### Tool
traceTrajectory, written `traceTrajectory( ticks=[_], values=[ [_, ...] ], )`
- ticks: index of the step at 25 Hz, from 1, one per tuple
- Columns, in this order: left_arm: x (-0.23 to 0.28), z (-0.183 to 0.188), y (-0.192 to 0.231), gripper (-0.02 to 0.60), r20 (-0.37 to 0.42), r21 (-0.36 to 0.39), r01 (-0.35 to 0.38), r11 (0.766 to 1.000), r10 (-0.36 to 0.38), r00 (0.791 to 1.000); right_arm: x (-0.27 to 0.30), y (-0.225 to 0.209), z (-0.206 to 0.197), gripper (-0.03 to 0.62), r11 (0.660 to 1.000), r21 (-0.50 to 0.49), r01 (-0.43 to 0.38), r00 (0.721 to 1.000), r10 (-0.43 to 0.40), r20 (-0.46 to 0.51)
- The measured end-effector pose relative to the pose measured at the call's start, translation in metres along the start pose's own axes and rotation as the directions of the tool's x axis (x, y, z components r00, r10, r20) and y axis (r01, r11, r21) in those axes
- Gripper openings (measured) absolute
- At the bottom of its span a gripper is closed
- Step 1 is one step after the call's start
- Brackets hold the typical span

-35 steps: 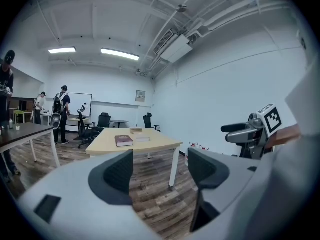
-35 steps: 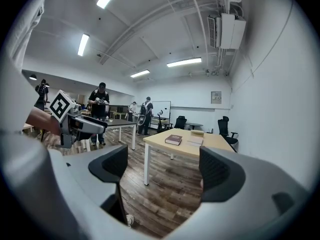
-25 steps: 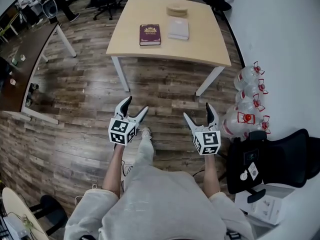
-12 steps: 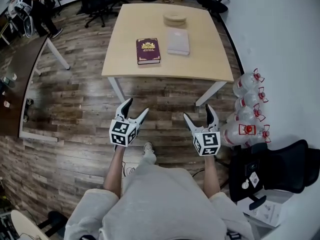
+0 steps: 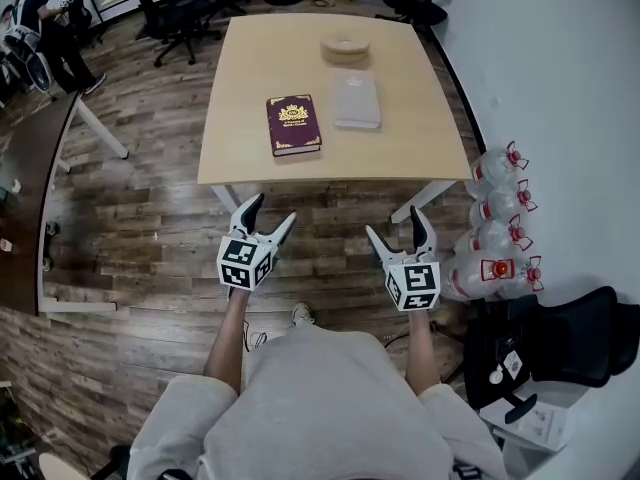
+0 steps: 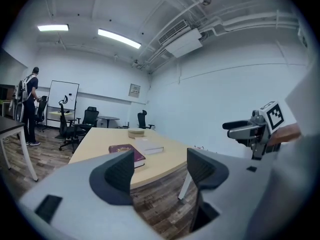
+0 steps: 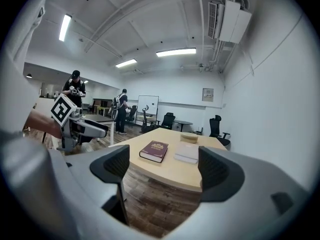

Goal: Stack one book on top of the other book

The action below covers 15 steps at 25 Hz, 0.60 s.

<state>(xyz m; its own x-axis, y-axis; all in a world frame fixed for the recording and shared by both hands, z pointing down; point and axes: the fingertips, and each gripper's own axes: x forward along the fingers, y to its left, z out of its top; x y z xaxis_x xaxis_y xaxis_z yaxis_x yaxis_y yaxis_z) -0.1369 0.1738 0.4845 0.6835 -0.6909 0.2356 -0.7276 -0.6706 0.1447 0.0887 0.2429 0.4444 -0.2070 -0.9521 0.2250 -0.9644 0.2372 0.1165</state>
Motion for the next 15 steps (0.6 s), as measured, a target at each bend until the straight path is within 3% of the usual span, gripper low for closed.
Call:
traceTrajectory(
  ticks=[6,15],
  values=[
    [0.027,0.005,0.015,0.336,-0.014,0.009,0.026,1.000,-0.026,1.000,0.025,-0.008,-0.003,0.417,1.000,0.014,0.017,1.000,-0.017,-0.012],
    [0.047,0.007,0.036,0.336,-0.026,0.008,0.010,1.000,-0.010,1.000,0.062,-0.012,-0.006,0.411,1.000,0.021,-0.010,1.000,0.011,-0.017]
  ],
)
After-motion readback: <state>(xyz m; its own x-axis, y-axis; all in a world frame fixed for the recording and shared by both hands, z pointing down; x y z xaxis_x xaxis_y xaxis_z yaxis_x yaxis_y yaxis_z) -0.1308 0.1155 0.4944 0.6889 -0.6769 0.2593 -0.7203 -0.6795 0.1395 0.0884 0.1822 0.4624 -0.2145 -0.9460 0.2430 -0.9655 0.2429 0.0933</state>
